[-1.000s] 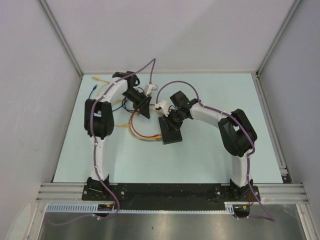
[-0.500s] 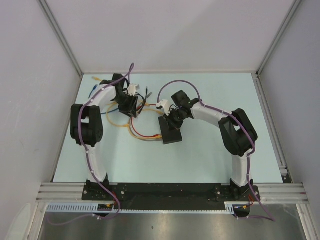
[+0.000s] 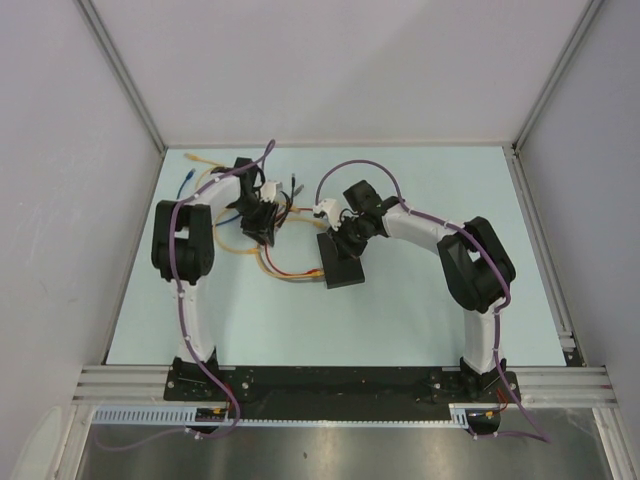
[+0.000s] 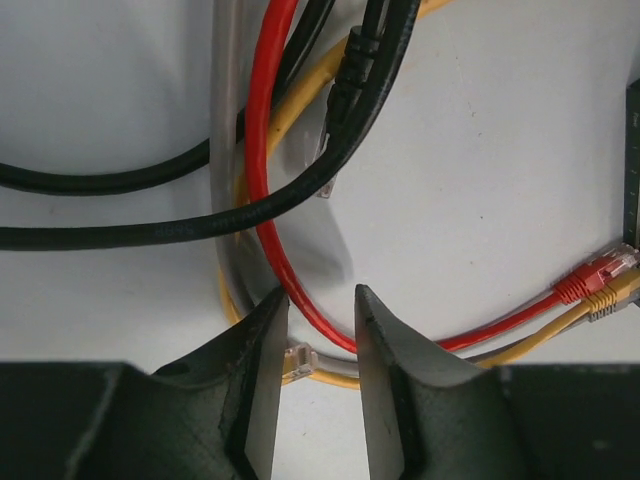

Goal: Pull the plug from the switch port

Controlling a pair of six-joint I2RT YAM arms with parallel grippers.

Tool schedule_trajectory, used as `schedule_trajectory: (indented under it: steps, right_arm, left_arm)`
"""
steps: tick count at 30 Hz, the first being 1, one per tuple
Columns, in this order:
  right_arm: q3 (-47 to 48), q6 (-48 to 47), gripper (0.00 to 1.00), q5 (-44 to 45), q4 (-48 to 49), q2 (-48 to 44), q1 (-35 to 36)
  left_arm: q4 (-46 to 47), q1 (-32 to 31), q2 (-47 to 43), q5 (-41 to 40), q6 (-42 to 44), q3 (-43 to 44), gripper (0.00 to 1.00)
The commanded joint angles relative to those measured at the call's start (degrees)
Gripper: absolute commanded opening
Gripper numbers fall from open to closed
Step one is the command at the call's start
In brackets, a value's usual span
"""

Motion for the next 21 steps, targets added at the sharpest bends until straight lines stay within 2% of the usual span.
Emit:
schedule_trajectory:
  steps: [1, 4, 6, 8, 10, 13, 15, 21]
  right_arm:
    - [-1.9, -0.8, 0.0, 5.1, -0.1, 2.3, -0.7]
    - [-1.9, -0.6, 0.0, 5.3, 0.4, 2.6, -0.7]
    - [-1.7, -0.4, 0.0, 5.3, 1.0, 2.9, -0.7]
    - [-1.0, -0.2, 0.0, 5.1, 1.0, 3.8, -0.7]
    - [0.4, -0.3, 0.0, 4.9, 0.5, 4.5, -1.1]
    - [1.5, -0.5, 0.0, 4.6, -0.1, 5.4, -1.9]
    - [1.5, -0.6, 0.0, 4.6, -0.3, 5.4, -2.4]
    - [1.6, -0.3, 0.0, 4.7, 0.5, 5.4, -4.0]
  left_arm:
    - [-0.5, -1.9, 1.0, 0.2, -1.3, 1.8, 0.34]
    - [-0.8, -2.3, 0.6, -1.4, -0.7, 2.1, 0.24]
    - [-1.1, -2.3, 0.2, -3.7, -0.4, 2.1, 0.23]
    - [-1.8, -2.3, 0.2, -3.6, 1.1, 2.1, 0.16]
    - [-2.3, -2.2, -0.4, -1.0, 2.8, 2.5, 0.07]
    - [-3.5, -2.1, -2.7, 3.7, 5.2, 4.6, 0.0]
    - [-4.9, -1.9, -5.7, 3.2, 8.4, 7.1, 0.0]
    - [-9.7, 0.6, -8.6, -8.7, 13.4, 16.8, 0.0]
